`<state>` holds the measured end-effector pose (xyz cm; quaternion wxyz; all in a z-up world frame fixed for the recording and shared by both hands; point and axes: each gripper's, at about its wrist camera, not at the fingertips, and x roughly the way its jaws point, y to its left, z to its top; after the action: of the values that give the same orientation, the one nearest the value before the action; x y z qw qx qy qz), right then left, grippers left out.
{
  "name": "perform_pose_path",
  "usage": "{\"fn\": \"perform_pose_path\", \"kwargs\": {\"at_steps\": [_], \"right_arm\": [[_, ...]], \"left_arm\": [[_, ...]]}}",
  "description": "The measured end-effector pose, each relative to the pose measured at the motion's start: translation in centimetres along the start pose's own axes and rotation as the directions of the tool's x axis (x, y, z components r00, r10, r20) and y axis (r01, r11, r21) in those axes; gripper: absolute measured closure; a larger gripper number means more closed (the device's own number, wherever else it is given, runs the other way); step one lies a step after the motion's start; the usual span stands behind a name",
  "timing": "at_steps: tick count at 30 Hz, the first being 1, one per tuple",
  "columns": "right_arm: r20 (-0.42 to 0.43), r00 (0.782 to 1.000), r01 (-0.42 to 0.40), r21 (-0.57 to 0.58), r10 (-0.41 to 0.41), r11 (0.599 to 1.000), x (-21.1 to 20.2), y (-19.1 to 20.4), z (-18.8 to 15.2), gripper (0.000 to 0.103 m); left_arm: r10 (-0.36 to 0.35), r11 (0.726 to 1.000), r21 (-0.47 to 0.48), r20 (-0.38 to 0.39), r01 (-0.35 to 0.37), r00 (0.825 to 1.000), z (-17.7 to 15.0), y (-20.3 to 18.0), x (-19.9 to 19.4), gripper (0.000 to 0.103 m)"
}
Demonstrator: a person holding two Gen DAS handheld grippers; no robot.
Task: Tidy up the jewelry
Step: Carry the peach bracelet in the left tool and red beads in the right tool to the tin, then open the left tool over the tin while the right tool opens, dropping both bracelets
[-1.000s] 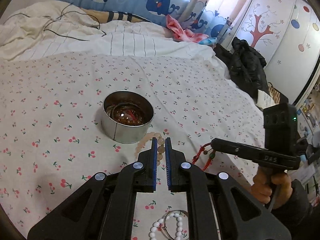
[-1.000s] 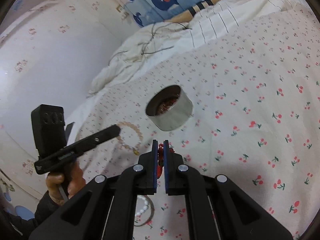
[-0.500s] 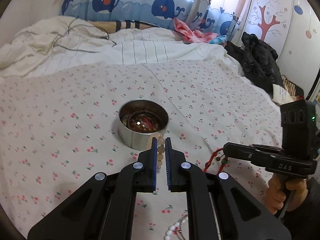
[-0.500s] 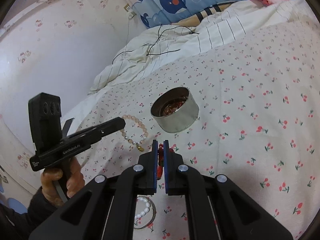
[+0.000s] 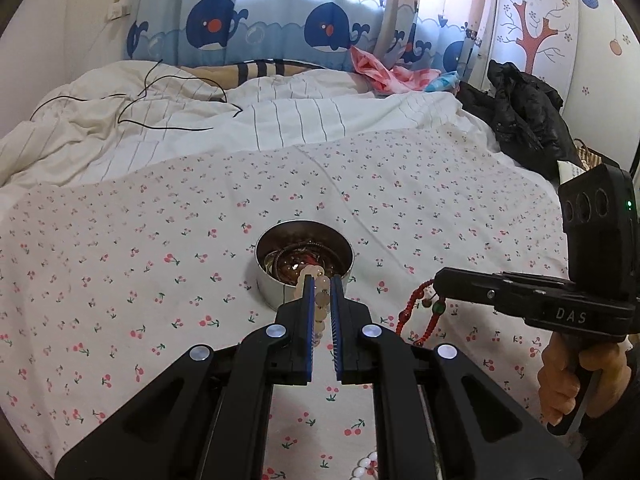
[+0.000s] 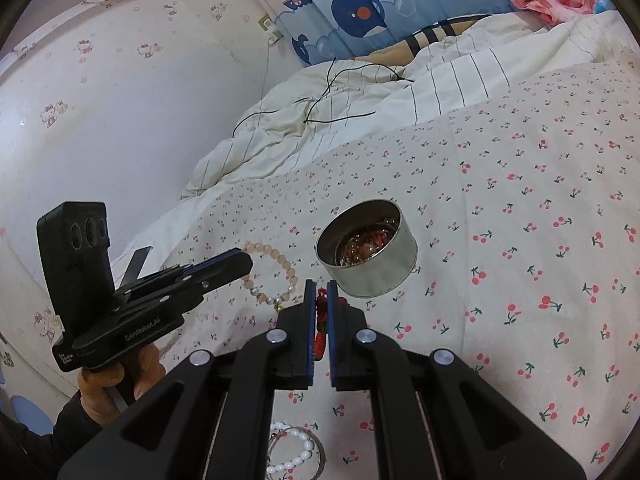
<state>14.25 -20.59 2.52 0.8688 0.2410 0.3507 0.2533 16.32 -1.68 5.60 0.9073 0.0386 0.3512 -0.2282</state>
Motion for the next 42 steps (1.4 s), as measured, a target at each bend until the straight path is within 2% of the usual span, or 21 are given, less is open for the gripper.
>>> {"fn": "perform_pose_path", "kwargs": {"at_steps": [10, 15, 20, 28, 32, 35, 38, 40, 42], "right_arm": [[0.047, 0.999, 0.013, 0.002, -0.013, 1.000, 0.5, 0.0, 2.6, 0.097], [0.086, 0.995, 0.046, 0.012, -0.047, 0.999, 1.0, -0.1, 4.6, 0.097], [0.101, 0.992, 0.077, 0.009, -0.078, 0.997, 1.0, -0.3, 5.6, 0.097], [0.078, 0.991, 0.111, -0.014, -0.110, 0.994, 2.8, -1.0, 6.7, 0.097], [0.072, 0.991, 0.117, -0.009, -0.116, 0.993, 3.5, -1.4, 6.9, 0.097], [0.067, 0.991, 0.120, -0.008, -0.120, 0.993, 4.3, -1.6, 7.1, 0.097], [0.052, 0.991, 0.125, -0.011, -0.124, 0.992, 5.2, -1.5, 7.1, 0.097], [0.037, 0.991, 0.127, -0.013, -0.127, 0.992, 6.0, -1.5, 6.9, 0.097], [0.025, 0.992, 0.122, -0.014, -0.122, 0.992, 6.6, -1.4, 6.7, 0.097]], "left_arm": [[0.022, 1.000, 0.016, 0.011, -0.022, 1.000, 0.0, -0.2, -0.3, 0.096], [-0.045, 0.997, -0.055, 0.028, 0.047, 0.999, 0.9, 1.2, -0.7, 0.096], [-0.071, 0.993, -0.092, 0.065, 0.077, 0.995, 2.9, 2.5, -0.6, 0.096], [-0.142, 0.978, -0.141, 0.078, 0.152, 0.987, 5.9, 3.1, 2.3, 0.096], [-0.159, 0.972, -0.165, 0.051, 0.166, 0.986, 6.0, 3.1, 4.6, 0.096], [-0.154, 0.968, -0.201, -0.006, 0.150, 0.988, 5.6, 3.4, 7.2, 0.095], [-0.137, 0.970, -0.216, -0.125, 0.108, 0.983, 4.6, 3.9, 10.1, 0.084], [-0.136, 0.967, -0.237, -0.166, 0.094, 0.977, 4.0, 4.4, 10.9, 0.081], [-0.131, 0.962, -0.260, -0.165, 0.085, 0.978, 3.8, 4.9, 10.8, 0.077]]}}
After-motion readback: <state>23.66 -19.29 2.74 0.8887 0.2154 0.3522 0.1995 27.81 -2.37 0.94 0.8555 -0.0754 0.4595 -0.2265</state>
